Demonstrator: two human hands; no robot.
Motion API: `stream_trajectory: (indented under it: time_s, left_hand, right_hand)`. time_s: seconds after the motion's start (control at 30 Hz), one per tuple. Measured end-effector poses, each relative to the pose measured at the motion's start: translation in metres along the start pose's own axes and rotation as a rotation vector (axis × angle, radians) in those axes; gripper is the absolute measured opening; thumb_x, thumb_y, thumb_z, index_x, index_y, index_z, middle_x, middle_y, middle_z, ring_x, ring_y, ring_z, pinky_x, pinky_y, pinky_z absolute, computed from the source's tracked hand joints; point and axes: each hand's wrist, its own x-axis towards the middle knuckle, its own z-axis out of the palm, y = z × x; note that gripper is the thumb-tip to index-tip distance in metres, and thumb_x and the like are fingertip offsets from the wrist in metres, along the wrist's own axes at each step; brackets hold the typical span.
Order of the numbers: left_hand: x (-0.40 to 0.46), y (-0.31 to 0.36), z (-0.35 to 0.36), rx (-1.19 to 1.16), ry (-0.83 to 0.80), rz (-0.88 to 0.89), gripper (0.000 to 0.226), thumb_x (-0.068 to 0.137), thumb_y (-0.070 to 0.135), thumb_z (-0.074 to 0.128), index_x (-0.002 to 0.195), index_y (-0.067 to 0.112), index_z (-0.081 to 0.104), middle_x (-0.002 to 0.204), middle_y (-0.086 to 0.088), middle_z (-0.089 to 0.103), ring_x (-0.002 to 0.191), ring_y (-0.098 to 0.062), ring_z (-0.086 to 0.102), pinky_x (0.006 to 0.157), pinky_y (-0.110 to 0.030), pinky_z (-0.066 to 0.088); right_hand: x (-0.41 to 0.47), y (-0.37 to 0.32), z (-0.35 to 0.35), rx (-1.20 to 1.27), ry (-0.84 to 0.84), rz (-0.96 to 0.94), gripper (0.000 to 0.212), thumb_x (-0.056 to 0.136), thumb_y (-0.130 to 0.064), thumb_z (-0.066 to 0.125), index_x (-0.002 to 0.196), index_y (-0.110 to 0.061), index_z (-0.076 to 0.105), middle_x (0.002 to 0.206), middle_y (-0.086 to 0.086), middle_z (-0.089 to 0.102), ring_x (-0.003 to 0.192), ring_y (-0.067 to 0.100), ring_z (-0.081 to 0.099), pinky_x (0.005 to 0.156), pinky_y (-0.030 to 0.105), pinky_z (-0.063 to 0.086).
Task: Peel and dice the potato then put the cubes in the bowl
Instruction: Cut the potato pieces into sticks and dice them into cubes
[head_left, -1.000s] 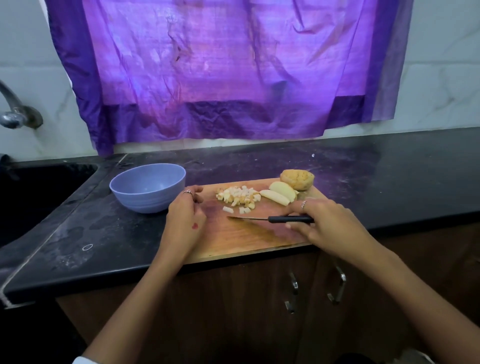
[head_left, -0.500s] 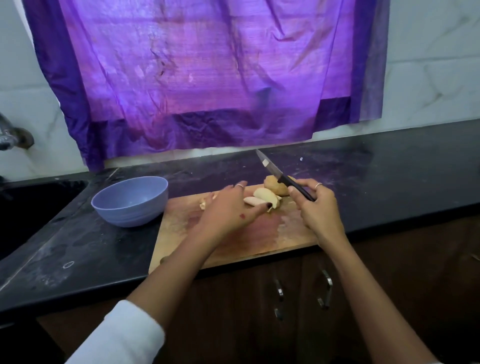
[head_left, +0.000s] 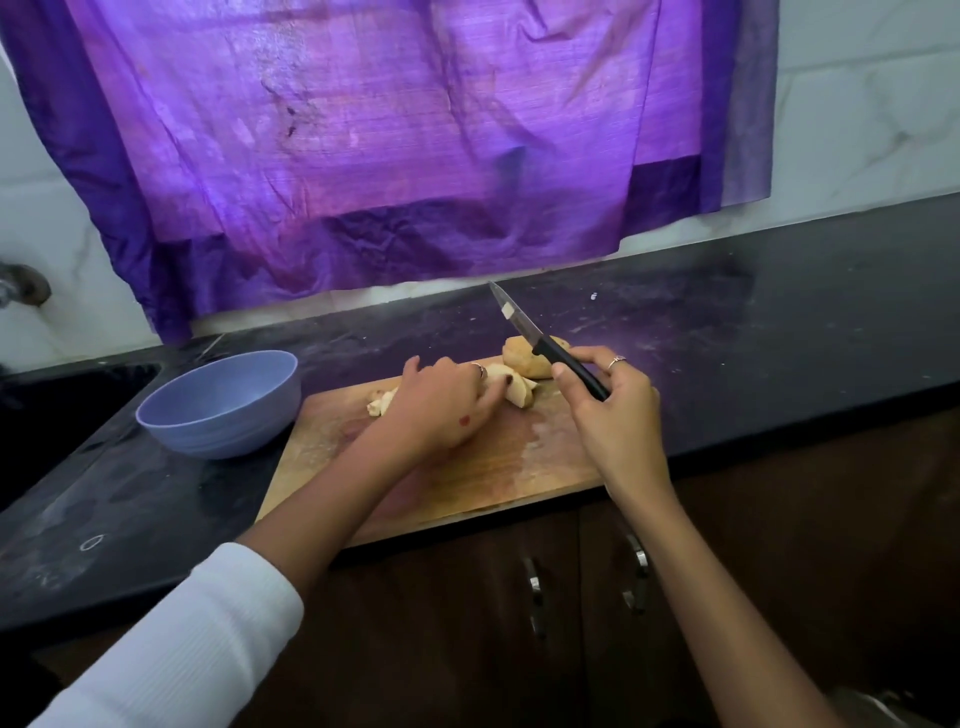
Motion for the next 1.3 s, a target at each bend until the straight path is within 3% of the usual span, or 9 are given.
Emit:
stream_trajectory:
  time_s: [0.1,0.23,0.5,0.63,0.73,0.83,1.0,1.17,1.3]
  left_hand:
    - [0.003,-0.006,-0.005,-0.007,0.201,0.011,0.034,0.104,0.033,0.027,0.090,0.014,0.051,0.082,-0.007,0.064,0.085,-0.033,0.063,0.080,-0.039,0.042]
    - [0.007,-0.018,-0.010,-0.211,0.228,-0.166,0.034,0.102,0.037,0.034,0.102,0.011,0.057,0.095,-0.011,0.069,0.087,-0.035,0.065,0.077,-0.045,0.051]
    - [-0.009,-0.021,-0.010,-0.098,-0.122,0.048,0.059,0.084,0.063,0.054,0.130,0.026,0.055,0.120,0.002,0.065,0.107,-0.020,0.061,0.088,-0.040,0.051]
    - [-0.001,-0.022,-0.015,-0.104,-0.287,-0.005,0.057,0.087,0.056,0.057,0.132,0.020,0.055,0.113,-0.004,0.066,0.103,-0.024,0.061,0.089,-0.042,0.051]
    - [0.001,-0.019,-0.014,-0.127,-0.235,0.002,0.031,0.094,0.034,0.048,0.097,0.010,0.067,0.080,-0.004,0.064,0.078,-0.026,0.060,0.075,-0.039,0.052]
    - [0.000,-0.009,-0.016,-0.067,-0.197,-0.012,0.016,0.092,0.026,0.049,0.087,0.012,0.055,0.068,0.003,0.047,0.063,-0.018,0.048,0.056,-0.031,0.039]
    - [-0.002,0.003,-0.013,0.008,-0.045,-0.097,0.022,0.094,0.019,0.044,0.108,0.009,0.058,0.101,-0.010,0.060,0.086,-0.030,0.058,0.066,-0.035,0.038]
    - [-0.014,-0.012,-0.015,-0.206,0.080,-0.234,0.032,0.087,0.009,0.047,0.117,0.009,0.058,0.099,-0.013,0.064,0.092,-0.036,0.061,0.072,-0.040,0.049]
    - [-0.049,-0.030,-0.024,-0.235,0.155,-0.299,0.041,0.089,0.012,0.044,0.129,0.017,0.056,0.103,-0.014,0.068,0.095,-0.034,0.062,0.071,-0.033,0.043]
  right_hand:
    - [0.000,0.001,0.002,0.010,0.013,-0.005,0.015,0.089,-0.018,0.066,0.104,-0.019,0.068,0.090,-0.009,0.067,0.088,0.006,0.063,0.065,0.000,0.041]
    - [-0.001,0.000,0.003,-0.032,-0.009,-0.029,0.015,0.089,-0.017,0.066,0.103,-0.020,0.068,0.089,-0.010,0.066,0.089,0.008,0.063,0.069,0.004,0.042]
    - [-0.004,-0.003,0.003,-0.122,-0.058,-0.035,0.018,0.090,-0.022,0.065,0.108,-0.018,0.068,0.089,-0.010,0.062,0.090,0.008,0.059,0.072,0.016,0.044]
    - [-0.004,-0.003,0.004,-0.164,-0.078,-0.028,0.021,0.091,-0.023,0.065,0.110,-0.017,0.067,0.091,-0.007,0.062,0.087,0.007,0.057,0.061,0.000,0.037]
    - [-0.004,-0.002,0.005,-0.171,-0.079,-0.020,0.024,0.090,-0.024,0.065,0.113,-0.015,0.067,0.095,-0.005,0.065,0.090,0.009,0.059,0.063,0.003,0.038]
    - [-0.004,-0.002,0.005,-0.184,-0.096,-0.027,0.023,0.090,-0.023,0.065,0.112,-0.016,0.067,0.096,-0.003,0.067,0.090,0.009,0.060,0.063,0.005,0.040]
    - [-0.005,-0.002,0.005,-0.201,-0.102,-0.055,0.018,0.090,-0.022,0.066,0.107,-0.018,0.068,0.088,-0.005,0.066,0.082,0.007,0.059,0.060,0.003,0.040]
    - [-0.004,-0.002,0.006,-0.257,-0.116,-0.040,0.025,0.090,-0.024,0.064,0.115,-0.018,0.066,0.095,-0.001,0.067,0.089,0.012,0.060,0.066,0.016,0.045]
    - [-0.010,-0.007,0.014,-0.511,-0.148,-0.186,0.032,0.094,-0.028,0.057,0.126,-0.031,0.060,0.102,-0.004,0.064,0.093,0.014,0.058,0.070,0.023,0.036]
